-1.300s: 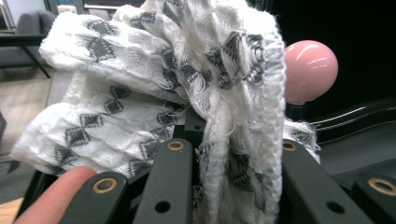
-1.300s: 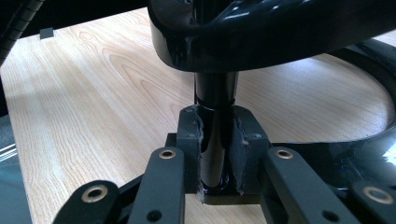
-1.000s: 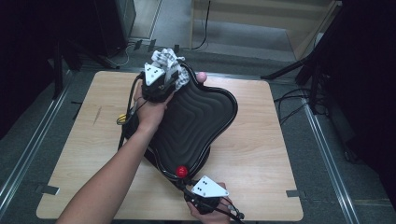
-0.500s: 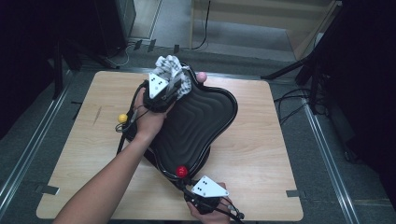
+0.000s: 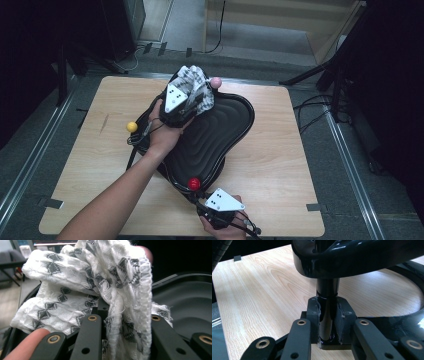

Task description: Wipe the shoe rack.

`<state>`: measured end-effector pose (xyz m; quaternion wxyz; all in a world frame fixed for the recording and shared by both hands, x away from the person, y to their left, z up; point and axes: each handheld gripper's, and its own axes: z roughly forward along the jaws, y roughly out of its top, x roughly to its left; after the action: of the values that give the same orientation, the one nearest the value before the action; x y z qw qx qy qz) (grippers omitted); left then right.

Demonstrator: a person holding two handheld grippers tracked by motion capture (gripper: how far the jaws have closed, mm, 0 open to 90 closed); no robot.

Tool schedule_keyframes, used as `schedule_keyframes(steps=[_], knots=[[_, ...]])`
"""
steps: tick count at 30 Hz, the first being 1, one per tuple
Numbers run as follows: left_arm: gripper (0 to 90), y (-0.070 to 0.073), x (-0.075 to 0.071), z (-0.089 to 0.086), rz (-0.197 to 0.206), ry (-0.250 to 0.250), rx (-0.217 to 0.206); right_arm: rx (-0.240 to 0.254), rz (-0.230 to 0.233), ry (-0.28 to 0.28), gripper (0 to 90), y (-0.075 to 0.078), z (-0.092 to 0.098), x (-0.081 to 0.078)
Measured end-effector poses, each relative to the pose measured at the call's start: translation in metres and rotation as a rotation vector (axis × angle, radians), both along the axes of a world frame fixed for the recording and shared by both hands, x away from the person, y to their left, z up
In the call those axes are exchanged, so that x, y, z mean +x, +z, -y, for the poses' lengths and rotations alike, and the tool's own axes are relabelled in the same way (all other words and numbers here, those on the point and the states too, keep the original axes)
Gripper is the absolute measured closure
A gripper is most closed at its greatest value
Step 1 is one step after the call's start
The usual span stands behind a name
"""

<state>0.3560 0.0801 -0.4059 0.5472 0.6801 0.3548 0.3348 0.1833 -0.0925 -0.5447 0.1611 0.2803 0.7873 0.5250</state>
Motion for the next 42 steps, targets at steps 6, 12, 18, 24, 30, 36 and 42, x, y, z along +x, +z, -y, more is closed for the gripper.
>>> schedule_keyframes(steps=[6,12,18,24,30,36,42], knots=[[74.2,-0.004,0.005,-0.011,0.010,0.064,0.014,0.002,0.000,-0.001,75.8,0.000,0.000,0.000],[74.3,-0.012,0.014,-0.046,-0.041,0.191,-0.040,0.002,-0.001,-0.002,75.7,0.000,0.000,0.000],[74.9,-0.017,0.004,-0.053,-0.054,0.166,-0.045,0.001,0.000,-0.002,75.8,0.000,0.000,0.000],[74.8,-0.016,-0.010,-0.032,-0.012,0.043,-0.008,0.000,0.001,-0.002,75.7,0.000,0.000,0.000],[73.0,-0.012,0.003,-0.032,0.000,0.093,0.000,0.003,-0.003,-0.005,75.8,0.000,0.000,-0.001],[73.2,-0.016,0.000,-0.045,-0.034,0.126,-0.029,0.002,0.000,-0.003,75.8,0.000,0.000,-0.001],[73.4,-0.017,-0.009,-0.043,-0.058,0.072,-0.061,0.002,0.000,-0.004,75.8,0.000,0.000,-0.001]])
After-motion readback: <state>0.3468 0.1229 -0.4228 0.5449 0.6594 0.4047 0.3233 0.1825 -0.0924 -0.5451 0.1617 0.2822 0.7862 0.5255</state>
